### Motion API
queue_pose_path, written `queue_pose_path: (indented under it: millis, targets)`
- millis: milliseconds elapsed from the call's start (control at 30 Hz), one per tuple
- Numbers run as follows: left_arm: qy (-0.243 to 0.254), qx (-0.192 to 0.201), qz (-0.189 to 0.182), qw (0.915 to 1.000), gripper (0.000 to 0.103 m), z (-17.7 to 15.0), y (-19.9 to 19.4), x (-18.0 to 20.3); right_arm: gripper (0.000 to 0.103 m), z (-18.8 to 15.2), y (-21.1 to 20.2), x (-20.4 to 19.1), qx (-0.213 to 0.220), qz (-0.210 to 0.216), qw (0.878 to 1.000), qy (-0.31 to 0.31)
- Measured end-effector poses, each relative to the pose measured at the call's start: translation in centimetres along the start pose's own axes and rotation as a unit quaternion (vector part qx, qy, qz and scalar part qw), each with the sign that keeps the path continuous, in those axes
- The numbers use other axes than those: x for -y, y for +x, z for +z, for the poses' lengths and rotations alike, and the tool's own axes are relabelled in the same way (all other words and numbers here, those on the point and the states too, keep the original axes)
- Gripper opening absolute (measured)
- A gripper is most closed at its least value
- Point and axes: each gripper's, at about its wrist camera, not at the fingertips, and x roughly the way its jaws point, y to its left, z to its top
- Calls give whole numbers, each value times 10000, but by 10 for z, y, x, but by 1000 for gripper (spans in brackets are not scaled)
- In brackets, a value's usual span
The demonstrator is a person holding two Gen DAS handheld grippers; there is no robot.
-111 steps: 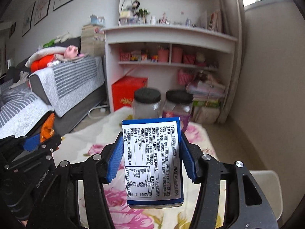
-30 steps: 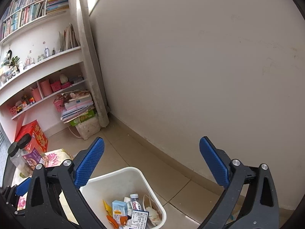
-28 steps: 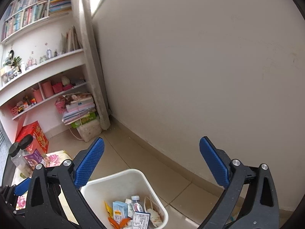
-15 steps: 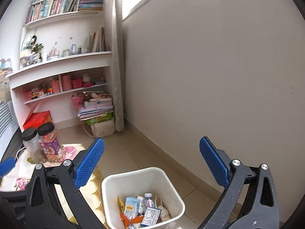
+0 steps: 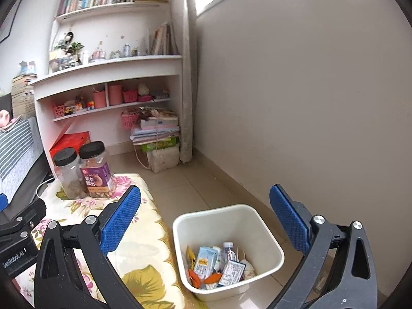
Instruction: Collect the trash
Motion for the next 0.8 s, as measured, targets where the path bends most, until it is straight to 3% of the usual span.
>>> queue_pose_path:
  millis: [367,800]
  targets:
    - [-132,63,160,9998,93,2,-2,-20,96,2,-3,-24,135,191,9995,-227]
    - [-93,121,206,9997,93,1,-4,-19,96,-2,4,-23,-48,281,9994,-209]
